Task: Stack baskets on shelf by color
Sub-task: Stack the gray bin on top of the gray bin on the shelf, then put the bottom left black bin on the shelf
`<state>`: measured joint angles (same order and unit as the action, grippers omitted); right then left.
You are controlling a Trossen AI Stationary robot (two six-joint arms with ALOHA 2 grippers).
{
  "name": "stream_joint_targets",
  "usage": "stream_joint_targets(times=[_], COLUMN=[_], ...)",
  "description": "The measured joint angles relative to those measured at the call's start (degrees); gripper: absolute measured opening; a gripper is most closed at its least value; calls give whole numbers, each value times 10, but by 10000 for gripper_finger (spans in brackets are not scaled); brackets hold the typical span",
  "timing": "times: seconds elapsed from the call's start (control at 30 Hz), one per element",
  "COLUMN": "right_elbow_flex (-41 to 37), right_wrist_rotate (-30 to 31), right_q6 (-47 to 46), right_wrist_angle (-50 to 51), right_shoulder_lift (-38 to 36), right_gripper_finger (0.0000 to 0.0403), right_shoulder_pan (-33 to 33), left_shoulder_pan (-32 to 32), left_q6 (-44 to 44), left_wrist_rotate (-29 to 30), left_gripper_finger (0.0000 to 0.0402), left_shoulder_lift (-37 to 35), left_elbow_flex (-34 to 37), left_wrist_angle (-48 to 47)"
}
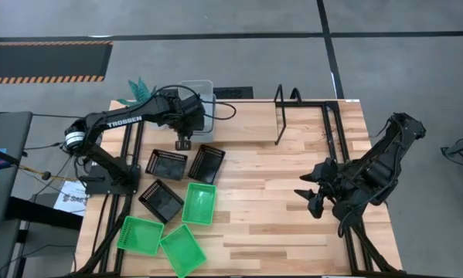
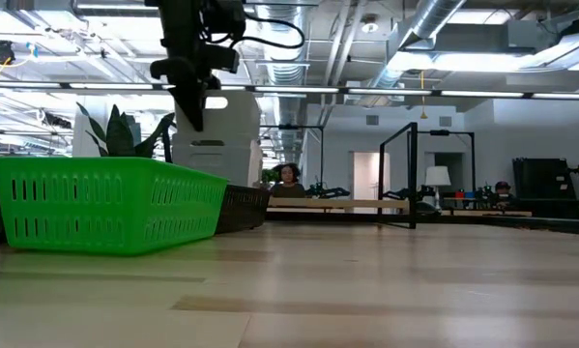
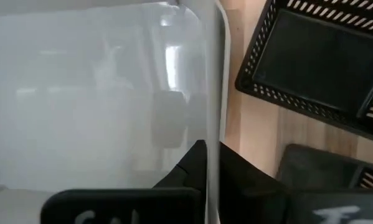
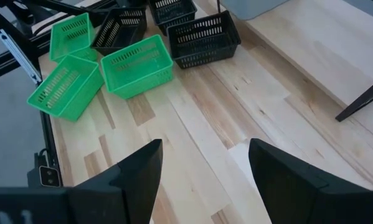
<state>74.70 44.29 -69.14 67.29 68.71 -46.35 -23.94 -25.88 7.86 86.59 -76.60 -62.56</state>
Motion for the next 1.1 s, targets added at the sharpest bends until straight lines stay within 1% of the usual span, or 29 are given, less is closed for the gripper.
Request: stream_joint_targets(times=[0.1,0.23,0.37,0.47,0.6,0.7,0.8,0.87,0.9,0.97,1.1], right_elbow_flex=[0,0,0,0,0,0,0,0,0,0,0], right_wrist_rotate=[0,0,-1,-1,-2,-2,-2,-2,-2,-2,-2], right_q6=[-1,-9,-10,-10,-10,-10,-10,-10,-10,-10,-9], right_wrist_angle=[0,0,0,0,0,0,0,0,0,0,0], right_shoulder_lift=[0,0,0,0,0,0,0,0,0,0,0], right_gripper_finger=[264,264,264,264,264,264,264,264,264,264,264], right_shoulder_pan=[0,0,0,0,0,0,0,0,0,0,0], left_shoulder_pan=[0,0,0,0,7,20,45,73,91,134,241], left_q6=[-7,-30,-34,-22,20,83,137,166,180,210,260], left_wrist_rotate=[-16,-43,-21,-18,-37,-88,-176,-220,-231,-235,-219], left_gripper_finger=[23,74,135,175,212,224,225,223,223,222,222], left_shoulder_lift=[0,0,0,0,0,0,-1,-1,-1,-1,-1], left_elbow_flex=[0,0,-5,-30,-99,-159,-202,-216,-218,-218,-196], left_wrist_angle=[5,0,-6,-17,-63,-112,-148,-159,-162,-175,-173])
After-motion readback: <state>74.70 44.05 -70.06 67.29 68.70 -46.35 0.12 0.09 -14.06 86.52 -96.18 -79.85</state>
